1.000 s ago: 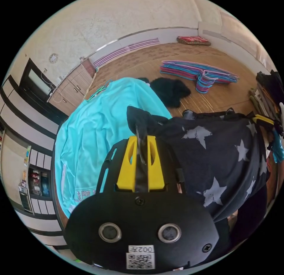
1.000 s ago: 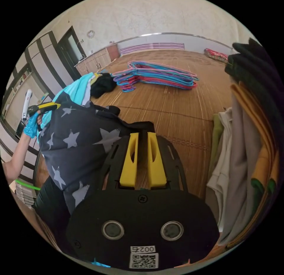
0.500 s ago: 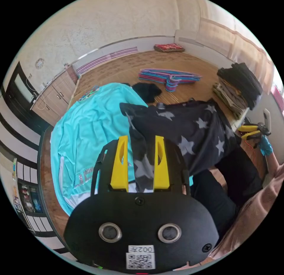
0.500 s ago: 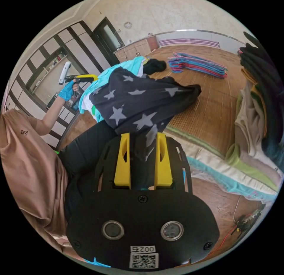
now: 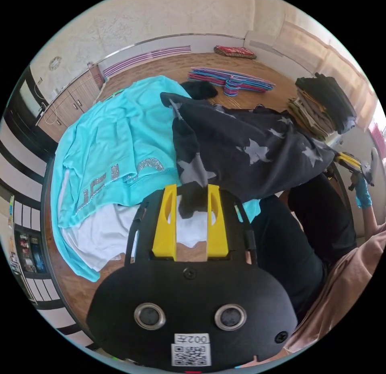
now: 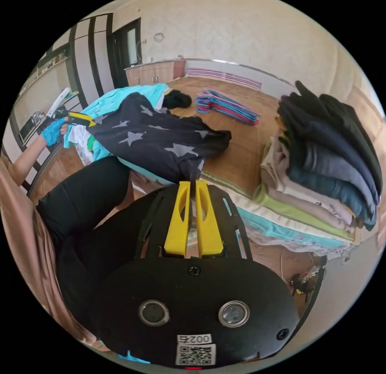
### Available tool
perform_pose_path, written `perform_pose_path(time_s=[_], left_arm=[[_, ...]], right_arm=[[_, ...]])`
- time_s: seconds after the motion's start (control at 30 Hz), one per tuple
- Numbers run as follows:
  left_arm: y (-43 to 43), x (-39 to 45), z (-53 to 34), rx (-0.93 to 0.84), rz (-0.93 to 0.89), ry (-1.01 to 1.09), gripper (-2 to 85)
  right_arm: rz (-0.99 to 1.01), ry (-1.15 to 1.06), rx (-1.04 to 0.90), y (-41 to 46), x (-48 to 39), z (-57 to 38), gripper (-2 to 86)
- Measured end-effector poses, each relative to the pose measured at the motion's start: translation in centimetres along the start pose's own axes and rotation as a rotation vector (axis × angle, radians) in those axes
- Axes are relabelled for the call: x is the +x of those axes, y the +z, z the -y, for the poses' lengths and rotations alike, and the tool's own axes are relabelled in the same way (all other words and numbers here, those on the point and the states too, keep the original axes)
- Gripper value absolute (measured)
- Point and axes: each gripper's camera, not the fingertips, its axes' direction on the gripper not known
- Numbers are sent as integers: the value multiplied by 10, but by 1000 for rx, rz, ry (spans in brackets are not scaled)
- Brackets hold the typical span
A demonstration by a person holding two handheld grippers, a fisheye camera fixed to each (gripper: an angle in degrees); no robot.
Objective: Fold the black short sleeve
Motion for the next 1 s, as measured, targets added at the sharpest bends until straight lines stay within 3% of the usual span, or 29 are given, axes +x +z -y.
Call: perform_pose_path(time_s=[0.13, 0.37, 0.5, 0.67, 0.83, 1.0], left_arm=[[3, 5, -11, -7, -67, 5, 81], [15, 9, -20, -19, -43, 30, 67], [13, 5, -23, 0, -25, 16, 27], [-22, 5, -39, 81, 17, -35, -4], [1, 6, -53, -37, 18, -58, -7], [-4, 4, -54, -26, 3, -74, -7]], right_arm=[[148, 147, -109, 23, 30, -37, 16], [251, 302, 53, 20, 60, -71, 69], [337, 312, 62, 24, 66, -76, 22], [119, 284, 112, -14, 58, -93, -7], [118, 229, -61, 10, 49, -113, -6], [150, 240, -21, -9, 62, -109, 22]])
